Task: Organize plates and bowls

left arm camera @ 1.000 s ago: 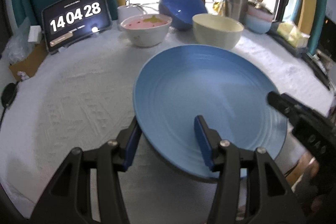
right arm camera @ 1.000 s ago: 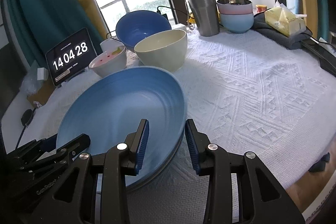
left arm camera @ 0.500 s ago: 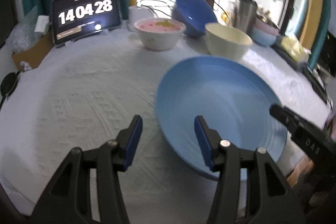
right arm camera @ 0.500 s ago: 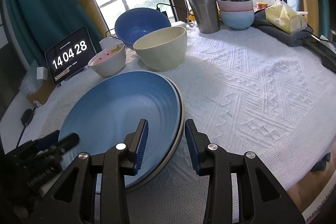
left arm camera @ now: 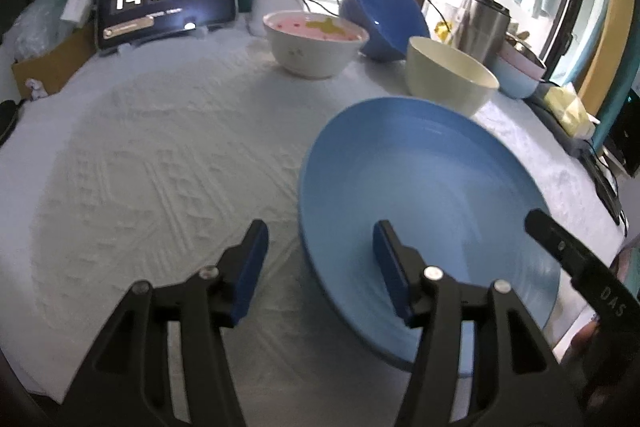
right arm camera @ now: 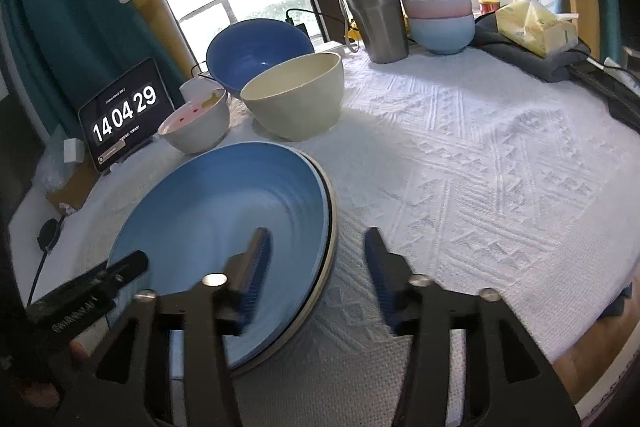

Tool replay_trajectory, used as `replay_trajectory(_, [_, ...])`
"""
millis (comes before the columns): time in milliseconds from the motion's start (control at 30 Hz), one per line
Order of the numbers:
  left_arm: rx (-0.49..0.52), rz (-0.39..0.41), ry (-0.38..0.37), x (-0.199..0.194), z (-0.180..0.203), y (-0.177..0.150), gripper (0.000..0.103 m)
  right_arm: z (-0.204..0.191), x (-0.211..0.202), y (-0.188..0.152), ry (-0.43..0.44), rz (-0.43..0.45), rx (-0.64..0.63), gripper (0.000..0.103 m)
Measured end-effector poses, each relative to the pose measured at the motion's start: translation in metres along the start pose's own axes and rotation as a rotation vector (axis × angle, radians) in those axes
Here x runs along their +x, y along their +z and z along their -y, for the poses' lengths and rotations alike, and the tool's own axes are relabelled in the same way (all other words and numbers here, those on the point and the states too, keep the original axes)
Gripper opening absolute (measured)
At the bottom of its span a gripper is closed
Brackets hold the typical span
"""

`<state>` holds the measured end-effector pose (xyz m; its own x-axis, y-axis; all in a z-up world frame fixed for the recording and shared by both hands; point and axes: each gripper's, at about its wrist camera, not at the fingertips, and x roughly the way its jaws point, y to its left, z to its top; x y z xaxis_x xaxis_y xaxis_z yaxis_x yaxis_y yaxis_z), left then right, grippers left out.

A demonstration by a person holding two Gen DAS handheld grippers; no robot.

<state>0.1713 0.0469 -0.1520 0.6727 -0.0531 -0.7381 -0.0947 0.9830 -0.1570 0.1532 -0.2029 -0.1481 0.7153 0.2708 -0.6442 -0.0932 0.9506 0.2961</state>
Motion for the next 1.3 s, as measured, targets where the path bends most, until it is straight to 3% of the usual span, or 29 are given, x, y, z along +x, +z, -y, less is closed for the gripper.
replay_trajectory(233, [-0.012, 0.022, -0.036, 0.008, 0.001, -0.005, 0.074, 0.000, 0.015, -0.006, 0.049, -0.058, 0.014, 0.060])
replay_trajectory(400, [0.005, 0.020, -0.056, 0.009, 0.004, -0.004, 0.075, -0.007, 0.018, -0.008, 0.088, -0.066, 0.000, 0.060])
replay_trajectory(733, [0.025, -0.001, -0.120, 0.008, 0.014, -0.007, 0.073, -0.013, 0.019, -0.007, 0.064, -0.059, -0.014, 0.062])
replay_trajectory(1300, [-0.024, -0.008, -0.177, 0.007, 0.002, -0.005, 0.073, -0.022, 0.017, -0.001, 0.027, -0.021, -0.049, 0.059])
